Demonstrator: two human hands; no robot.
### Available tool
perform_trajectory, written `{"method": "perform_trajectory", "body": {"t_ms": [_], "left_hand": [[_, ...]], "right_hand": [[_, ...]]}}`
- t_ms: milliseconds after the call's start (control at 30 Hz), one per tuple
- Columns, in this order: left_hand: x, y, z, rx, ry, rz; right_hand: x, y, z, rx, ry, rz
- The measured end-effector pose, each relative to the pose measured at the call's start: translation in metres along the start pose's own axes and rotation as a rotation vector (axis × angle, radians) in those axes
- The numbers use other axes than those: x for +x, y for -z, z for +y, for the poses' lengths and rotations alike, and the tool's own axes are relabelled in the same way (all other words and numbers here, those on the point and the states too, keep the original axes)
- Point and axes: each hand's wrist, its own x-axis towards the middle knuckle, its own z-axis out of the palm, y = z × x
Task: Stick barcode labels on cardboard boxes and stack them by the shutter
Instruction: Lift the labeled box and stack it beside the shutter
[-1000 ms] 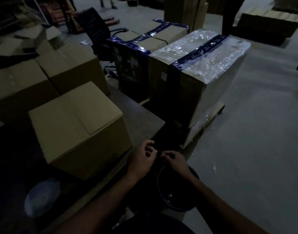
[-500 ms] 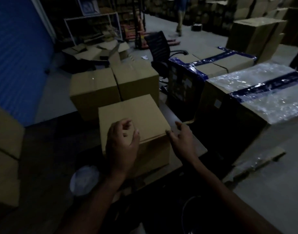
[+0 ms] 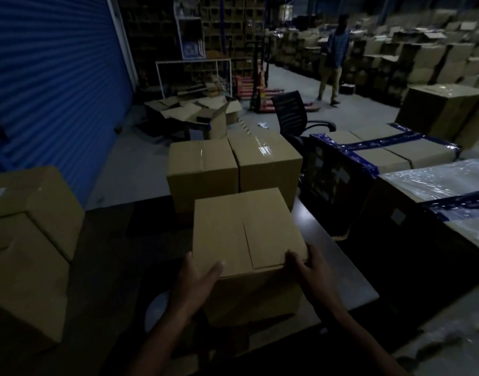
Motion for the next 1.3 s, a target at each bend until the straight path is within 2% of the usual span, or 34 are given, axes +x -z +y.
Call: {"method": "perform_trajectory", "body": {"t_ms": [133, 300, 400, 567, 867, 1133, 1300], "left_hand": [[-0.009, 0.038, 0.007, -0.011, -0.159, 0.097], [-0.004, 0.097, 0.043, -0.123, -0.475, 0.249], [0.009, 0.117, 0.066, -0.226, -0.541, 0.276], [0.044, 0.139, 0.098, -0.319, -0.624, 0.252], [0.115, 0.119, 0.163, -0.409, -0.599, 0.206], [0.192, 0.053, 0.237, -0.402, -0.621, 0.158], [0.245, 0.000, 0.283, -0.369, -0.580, 0.156]], "right_hand": [[-0.013, -0.022, -0.036, 0.142, 0.073, 0.065], [-0.010, -0.050, -0.100, 0.297, 0.186, 0.142], [0.002, -0.064, -0.139, 0.352, 0.281, 0.172], [0.036, -0.077, -0.186, 0.458, 0.338, 0.207], [0.117, -0.059, -0.219, 0.456, 0.321, 0.249], [0.239, -0.011, -0.217, 0.396, 0.302, 0.263], [0.337, 0.022, -0.200, 0.387, 0.234, 0.166]]}}
